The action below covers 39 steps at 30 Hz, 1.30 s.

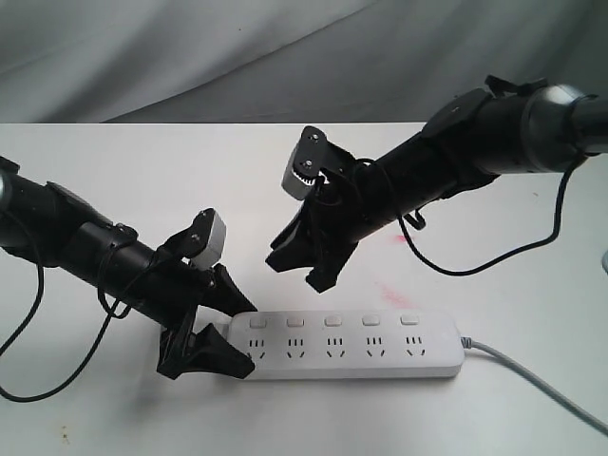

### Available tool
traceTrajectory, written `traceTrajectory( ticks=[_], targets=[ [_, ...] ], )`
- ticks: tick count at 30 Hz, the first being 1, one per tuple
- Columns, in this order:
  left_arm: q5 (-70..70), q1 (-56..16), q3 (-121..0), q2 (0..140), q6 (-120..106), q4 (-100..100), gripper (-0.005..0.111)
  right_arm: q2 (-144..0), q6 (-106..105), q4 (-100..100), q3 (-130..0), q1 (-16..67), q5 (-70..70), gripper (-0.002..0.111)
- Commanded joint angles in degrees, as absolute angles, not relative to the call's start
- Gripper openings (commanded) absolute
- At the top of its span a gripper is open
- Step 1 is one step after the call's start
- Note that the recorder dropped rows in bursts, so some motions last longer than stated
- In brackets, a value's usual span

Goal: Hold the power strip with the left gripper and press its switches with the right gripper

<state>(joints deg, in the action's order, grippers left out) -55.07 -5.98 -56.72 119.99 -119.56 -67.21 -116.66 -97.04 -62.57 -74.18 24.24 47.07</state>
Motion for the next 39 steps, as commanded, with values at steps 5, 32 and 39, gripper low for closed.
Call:
traceTrajectory(
  ticks=[5, 32, 39],
  targets=[
    [-55.72, -6.27, -56.97, 120.13, -119.85, -66.23, 0.061, -116.57, -97.0, -62.32, -74.48, 24.9, 46.6, 0.054],
    [-55.72, -6.27, -56.97, 120.13, -119.85, -66.23, 0.061, -120.42, -95.94, -59.08, -74.48, 30.26, 38.07, 0.054],
    [-55.72, -6.27, -56.97, 120.13, -119.85, -66.23, 0.061, -121.48, -95.94, -59.08, -74.48, 30.26, 40.27, 0.054]
  ],
)
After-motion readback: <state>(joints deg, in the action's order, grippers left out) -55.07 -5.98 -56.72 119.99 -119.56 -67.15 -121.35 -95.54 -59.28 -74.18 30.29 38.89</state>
